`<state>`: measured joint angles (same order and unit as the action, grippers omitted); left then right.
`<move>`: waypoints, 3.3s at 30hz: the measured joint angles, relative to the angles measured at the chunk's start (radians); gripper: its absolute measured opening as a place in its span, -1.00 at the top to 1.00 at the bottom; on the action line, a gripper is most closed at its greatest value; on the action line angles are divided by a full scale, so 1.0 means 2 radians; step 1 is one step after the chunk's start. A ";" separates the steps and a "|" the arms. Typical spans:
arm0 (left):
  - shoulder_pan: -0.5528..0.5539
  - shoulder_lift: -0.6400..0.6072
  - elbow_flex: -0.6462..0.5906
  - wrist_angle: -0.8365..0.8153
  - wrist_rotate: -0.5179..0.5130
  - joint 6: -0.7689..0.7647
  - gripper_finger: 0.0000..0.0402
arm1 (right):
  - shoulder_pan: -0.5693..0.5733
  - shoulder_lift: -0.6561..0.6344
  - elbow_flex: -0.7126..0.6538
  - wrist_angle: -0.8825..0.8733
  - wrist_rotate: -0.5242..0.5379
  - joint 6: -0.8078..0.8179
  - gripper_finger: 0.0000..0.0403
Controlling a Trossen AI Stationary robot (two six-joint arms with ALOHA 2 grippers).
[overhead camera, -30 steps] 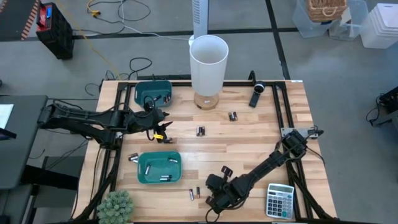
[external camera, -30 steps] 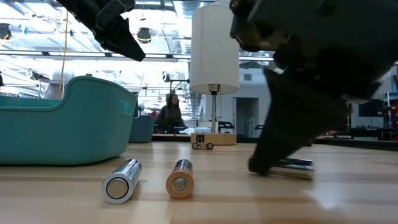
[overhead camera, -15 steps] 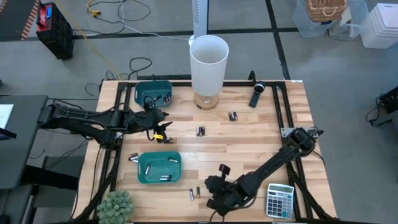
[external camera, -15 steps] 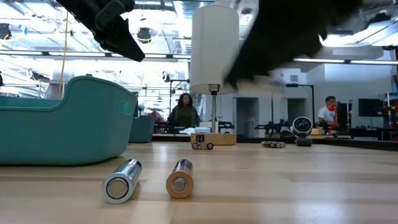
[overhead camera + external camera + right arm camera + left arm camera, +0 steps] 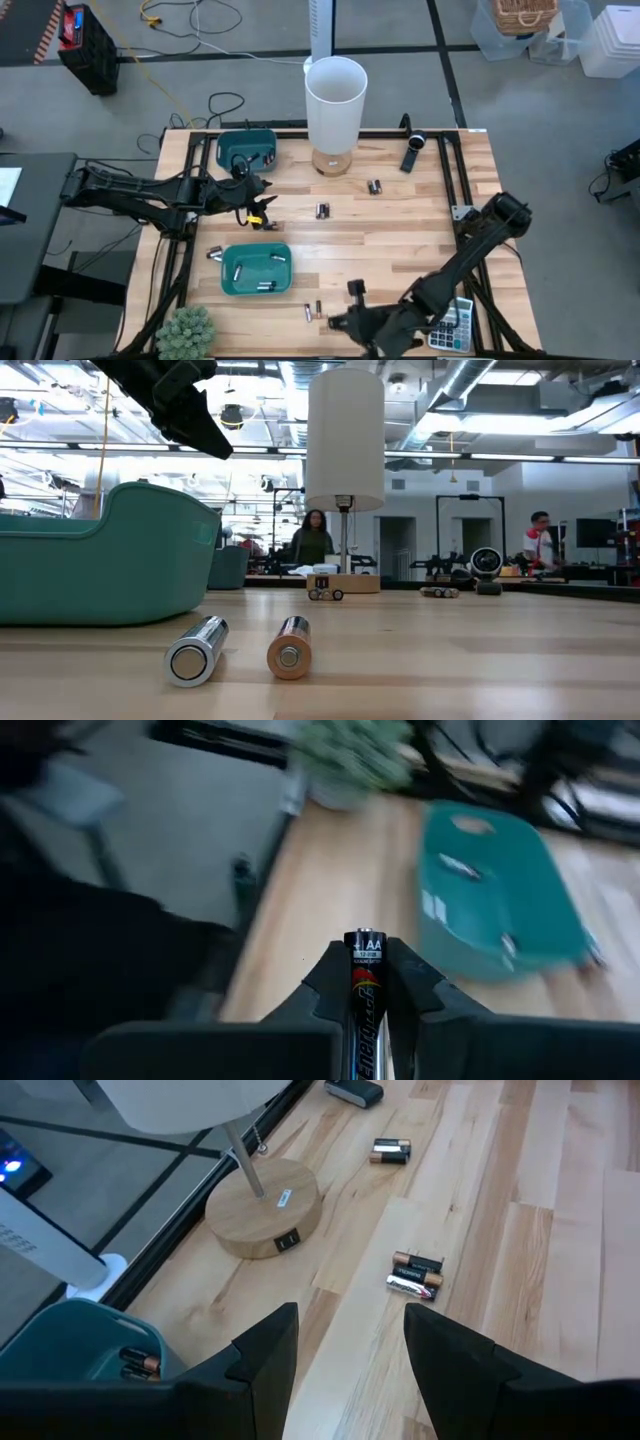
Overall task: Sort batteries
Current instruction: Put the silver battery into the green bin
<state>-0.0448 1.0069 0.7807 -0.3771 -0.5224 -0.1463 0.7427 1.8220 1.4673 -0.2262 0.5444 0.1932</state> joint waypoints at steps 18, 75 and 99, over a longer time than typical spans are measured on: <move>-0.029 -0.067 0.000 -0.001 -0.021 -0.040 0.11 | -0.085 0.033 0.001 0.084 0.030 0.007 0.78; -0.107 -0.110 0.000 -0.066 -0.147 -0.075 0.11 | -0.280 -0.165 -0.330 0.224 -0.004 -0.030 -0.11; -0.016 0.044 0.000 -0.062 -0.134 -0.139 0.11 | -0.339 -0.247 -0.429 0.209 -0.167 -0.036 -0.10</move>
<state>-0.0771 1.0946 0.7803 -0.5011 -0.7908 -0.4236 0.0640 1.3289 0.6090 0.1921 0.2107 0.1214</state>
